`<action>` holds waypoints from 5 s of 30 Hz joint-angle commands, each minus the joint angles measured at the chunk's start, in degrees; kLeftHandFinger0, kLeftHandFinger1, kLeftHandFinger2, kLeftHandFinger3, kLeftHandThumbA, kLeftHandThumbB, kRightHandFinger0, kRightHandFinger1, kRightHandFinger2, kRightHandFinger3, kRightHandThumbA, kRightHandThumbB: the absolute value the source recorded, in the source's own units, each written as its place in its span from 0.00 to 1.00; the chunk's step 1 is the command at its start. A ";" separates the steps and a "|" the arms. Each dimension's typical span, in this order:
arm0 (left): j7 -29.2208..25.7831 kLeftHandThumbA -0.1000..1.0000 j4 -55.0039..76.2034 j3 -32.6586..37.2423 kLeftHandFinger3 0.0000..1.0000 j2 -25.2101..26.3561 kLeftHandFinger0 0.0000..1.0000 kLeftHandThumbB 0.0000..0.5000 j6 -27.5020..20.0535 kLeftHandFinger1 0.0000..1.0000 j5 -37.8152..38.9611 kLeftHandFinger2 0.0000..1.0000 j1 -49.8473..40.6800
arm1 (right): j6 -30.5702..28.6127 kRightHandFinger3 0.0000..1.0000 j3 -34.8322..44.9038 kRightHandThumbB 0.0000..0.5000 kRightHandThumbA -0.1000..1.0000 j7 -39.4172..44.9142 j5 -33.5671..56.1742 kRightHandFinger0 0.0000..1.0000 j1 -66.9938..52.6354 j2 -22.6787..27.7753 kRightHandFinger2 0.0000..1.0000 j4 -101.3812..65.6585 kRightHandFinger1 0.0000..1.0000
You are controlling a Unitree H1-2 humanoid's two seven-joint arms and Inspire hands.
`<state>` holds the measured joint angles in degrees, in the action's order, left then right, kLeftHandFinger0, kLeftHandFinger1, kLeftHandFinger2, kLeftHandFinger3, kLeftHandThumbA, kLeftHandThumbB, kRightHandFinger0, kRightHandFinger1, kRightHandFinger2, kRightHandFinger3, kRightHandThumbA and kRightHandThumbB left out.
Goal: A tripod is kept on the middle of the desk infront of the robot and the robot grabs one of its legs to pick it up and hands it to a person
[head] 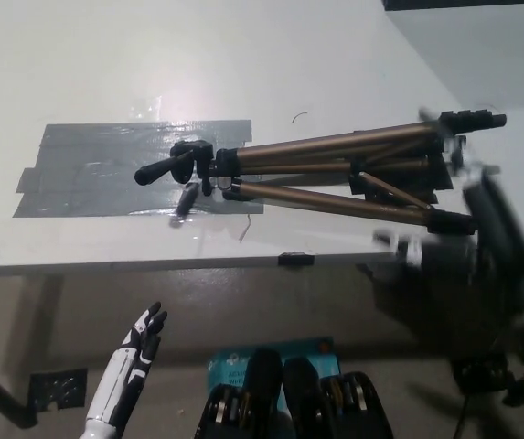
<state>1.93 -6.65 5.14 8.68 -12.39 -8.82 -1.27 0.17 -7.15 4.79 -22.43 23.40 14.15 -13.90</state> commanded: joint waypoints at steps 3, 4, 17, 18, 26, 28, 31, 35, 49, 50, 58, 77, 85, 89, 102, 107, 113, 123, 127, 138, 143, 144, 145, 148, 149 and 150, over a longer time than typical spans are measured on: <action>-0.13 1.00 1.07 0.03 1.00 0.75 1.00 0.45 -1.75 1.00 -1.42 1.00 0.93 | 6.47 1.00 -4.35 0.74 1.00 0.64 -15.84 1.00 12.88 2.65 1.00 8.85 1.00; -0.03 1.00 1.05 0.07 1.00 0.78 1.00 0.44 -1.90 1.00 -1.33 1.00 1.00 | 6.70 1.00 -5.14 0.75 1.00 0.70 -17.14 1.00 13.90 2.89 1.00 10.17 1.00; 0.31 1.00 1.61 0.13 1.00 1.01 1.00 0.39 -1.33 1.00 -1.65 1.00 1.46 | 9.42 1.00 -14.25 0.86 1.00 2.06 -23.90 1.00 25.53 2.93 1.00 27.19 1.00; 0.37 1.00 1.64 0.11 1.00 1.04 1.00 0.39 -1.31 1.00 -1.59 1.00 1.47 | 9.54 1.00 -14.64 0.86 1.00 2.18 -24.07 1.00 26.05 2.83 1.00 28.18 1.00; 1.01 1.00 2.46 0.50 1.00 1.33 1.00 0.42 0.96 1.00 -2.11 1.00 1.67 | 7.29 1.00 -17.04 0.86 1.00 -0.08 -24.64 1.00 28.79 2.20 1.00 35.28 1.00; 1.16 1.00 2.55 0.63 1.00 1.41 1.00 0.42 1.30 1.00 -2.13 1.00 1.71 | 7.20 1.00 -17.22 0.86 1.00 -0.27 -24.76 1.00 28.91 2.18 1.00 35.72 1.00; 1.12 1.00 2.71 0.92 1.00 1.46 1.00 0.44 1.68 1.00 -2.57 1.00 1.71 | 6.87 1.00 -17.76 0.86 1.00 -0.61 -25.48 1.00 29.40 2.25 1.00 37.44 1.00; 1.46 1.00 3.17 0.97 1.00 1.71 1.00 0.43 1.96 1.00 -2.07 1.00 1.83 | 6.20 1.00 -18.00 0.89 1.00 -0.98 -25.48 1.00 29.70 2.31 1.00 39.50 1.00; 2.73 1.00 3.16 0.71 1.00 1.47 1.00 0.40 1.97 1.00 -0.30 1.00 2.63 | -5.49 0.88 -20.95 0.55 0.63 -31.62 -32.53 0.70 31.62 1.37 0.73 50.02 0.69; 2.73 1.00 2.96 0.75 1.00 1.52 1.00 0.40 1.78 1.00 -0.37 1.00 2.78 | -5.27 0.58 -21.84 0.45 0.46 -32.57 -33.50 0.50 32.06 1.19 0.54 50.56 0.50; 3.28 1.00 2.69 0.95 1.00 1.81 1.00 0.36 1.44 1.00 -0.15 1.00 3.83 | -9.25 0.28 -22.95 0.45 0.00 -38.98 -33.19 0.00 32.96 0.14 0.41 53.66 0.02; 4.27 1.00 3.33 1.26 1.00 2.34 0.74 0.21 2.23 0.86 -0.88 0.95 5.15 | -14.10 0.79 -22.36 0.42 0.00 -43.53 -30.52 0.00 35.64 0.25 0.79 60.84 0.35; 4.68 1.00 3.37 1.06 1.00 2.34 0.68 0.22 2.91 0.80 -0.37 0.88 6.13 | -14.54 0.88 -18.32 0.36 0.00 -40.99 -28.28 0.00 36.55 0.45 0.75 52.80 0.39; 5.10 1.00 3.40 1.02 1.00 2.43 0.69 0.24 3.11 0.82 -0.11 0.90 6.19 | -13.30 0.89 -16.43 0.34 0.00 -39.42 -28.47 0.00 36.93 0.47 0.78 48.58 0.44; 5.55 1.00 3.98 1.10 1.00 2.35 0.70 0.22 3.83 0.82 -0.29 0.89 6.01 | -14.79 0.83 -17.71 0.44 0.00 -35.21 -31.04 0.00 38.95 1.60 0.79 50.23 0.40; 5.36 1.00 3.71 1.16 1.00 2.17 0.67 0.20 3.06 0.80 -0.61 0.87 6.09 | -15.33 0.86 -20.30 0.43 0.00 -34.32 -32.13 0.00 39.37 1.55 0.80 54.40 0.41; 5.53 1.00 4.17 1.53 1.00 2.35 0.68 0.25 3.14 0.81 -1.30 0.88 5.97 | -15.25 0.75 -22.72 0.46 0.00 -33.15 -32.11 0.00 39.38 0.47 0.73 60.28 0.35; 5.37 1.00 4.04 1.84 1.00 2.19 0.69 0.24 2.89 0.81 -1.85 0.88 6.36 | -15.34 0.81 -23.03 0.33 0.00 -36.50 -32.12 0.00 42.05 -0.88 0.80 65.88 0.38; 5.22 1.00 3.88 1.96 1.00 2.23 0.69 0.19 2.56 0.79 -2.23 0.86 5.85 | -12.55 0.83 -22.66 0.31 0.00 -35.43 -32.63 0.00 41.52 -1.07 0.81 63.15 0.36; 5.51 1.00 4.83 1.99 1.00 2.36 0.68 0.20 3.02 0.78 -2.34 0.83 4.74 | -5.28 1.00 -19.07 0.85 0.68 -15.17 -25.32 1.00 37.18 0.53 1.00 49.26 1.00; 6.03 1.00 5.44 1.82 1.00 2.21 0.68 0.18 4.50 0.79 -1.44 0.84 4.48 | 6.28 1.00 -17.78 1.00 0.79 18.43 -4.50 1.00 35.70 6.59 1.00 28.20 1.00; 6.07 1.00 5.37 1.85 1.00 2.28 0.68 0.19 4.43 0.79 -1.49 0.84 4.57 | 7.21 1.00 -17.89 1.00 0.77 20.28 -2.92 1.00 35.67 7.33 1.00 26.42 1.00; 6.36 1.00 5.35 1.83 1.00 2.37 0.68 0.20 4.26 0.80 -0.98 0.84 4.64 | 10.53 1.00 -17.92 1.00 0.73 25.04 2.47 1.00 35.39 9.47 1.00 21.04 1.00; 6.46 1.00 4.84 1.76 1.00 2.30 0.69 0.22 3.94 0.80 -0.49 0.85 4.81 | 12.89 1.00 -17.76 1.00 0.79 27.45 5.03 1.00 35.06 11.69 1.00 15.55 1.00; 6.40 1.00 4.60 1.83 1.00 2.26 0.69 0.19 3.45 0.80 -0.47 0.86 4.66 | 15.10 1.00 -16.92 1.00 0.82 27.93 7.06 1.00 34.62 13.46 1.00 10.55 1.00; 6.33 1.00 4.44 1.86 1.00 2.19 0.69 0.19 3.30 0.80 -0.52 0.86 4.70 | 15.46 1.00 -16.71 1.00 0.83 28.06 7.46 1.00 34.65 13.77 1.00 9.72 1.00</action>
<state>6.95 -4.50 6.89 9.93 -7.79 -10.72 3.37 -5.24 -28.51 -9.21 -46.79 53.72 15.42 30.71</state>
